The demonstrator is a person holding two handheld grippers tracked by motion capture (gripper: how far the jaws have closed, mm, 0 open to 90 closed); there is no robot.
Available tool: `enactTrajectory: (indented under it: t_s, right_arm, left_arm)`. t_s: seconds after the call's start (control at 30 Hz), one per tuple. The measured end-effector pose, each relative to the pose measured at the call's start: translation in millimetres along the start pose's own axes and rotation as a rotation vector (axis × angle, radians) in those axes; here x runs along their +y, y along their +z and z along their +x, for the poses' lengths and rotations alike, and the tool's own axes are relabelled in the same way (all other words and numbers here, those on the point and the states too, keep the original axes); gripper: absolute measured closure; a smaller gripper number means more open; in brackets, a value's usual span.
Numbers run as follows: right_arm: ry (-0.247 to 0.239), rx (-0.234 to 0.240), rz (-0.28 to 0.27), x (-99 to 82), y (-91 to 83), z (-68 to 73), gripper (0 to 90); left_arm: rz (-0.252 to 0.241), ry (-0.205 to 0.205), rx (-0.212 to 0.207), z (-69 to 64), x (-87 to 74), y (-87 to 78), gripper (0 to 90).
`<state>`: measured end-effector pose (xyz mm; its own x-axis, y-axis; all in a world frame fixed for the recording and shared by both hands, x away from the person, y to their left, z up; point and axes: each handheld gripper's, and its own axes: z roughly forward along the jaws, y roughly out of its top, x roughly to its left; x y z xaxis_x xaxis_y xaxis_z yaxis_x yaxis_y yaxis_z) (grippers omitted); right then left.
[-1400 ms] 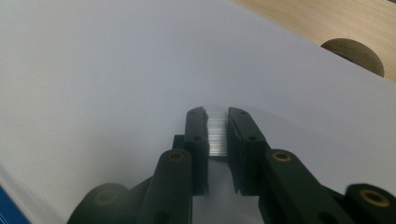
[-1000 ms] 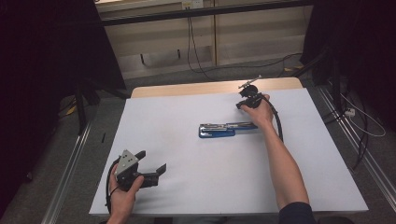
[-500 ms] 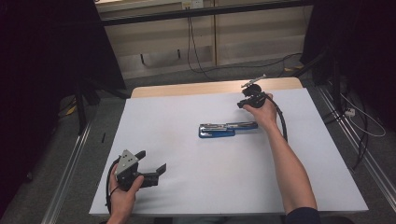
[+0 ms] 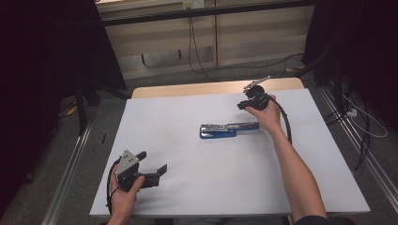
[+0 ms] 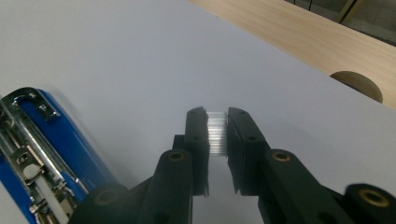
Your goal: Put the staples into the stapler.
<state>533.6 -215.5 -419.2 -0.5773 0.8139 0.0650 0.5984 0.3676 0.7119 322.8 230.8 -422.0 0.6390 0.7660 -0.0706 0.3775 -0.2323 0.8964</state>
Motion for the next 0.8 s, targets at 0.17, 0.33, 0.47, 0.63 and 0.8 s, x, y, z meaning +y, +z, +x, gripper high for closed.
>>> enactTrajectory:
  t_s: [0.17,0.33,0.47,0.63,0.8]
  right_arm:
    - [-0.013,0.016,-0.016,-0.9,-4.4,5.3,79.5]
    - [-0.020,0.044,-0.055,2.7,-11.3,10.5,79.4]
    - [-0.030,0.058,-0.066,3.5,-13.4,15.4,79.4]
    - [-0.032,0.086,-0.068,5.6,-14.8,23.0,79.5]
    - [-0.046,0.109,-0.072,8.4,-15.5,30.1,79.5]
  left_arm:
    - [0.002,0.002,-0.007,-1.6,0.3,1.3,4.5]
    - [0.003,0.004,-0.003,0.0,0.1,0.2,4.5]
    - [-0.002,-0.002,-0.003,0.0,0.1,-0.4,4.5]
    - [-0.004,-0.002,-0.006,-0.3,0.2,-0.4,4.5]
    - [-0.003,-0.001,-0.004,-0.1,0.3,-0.6,4.5]
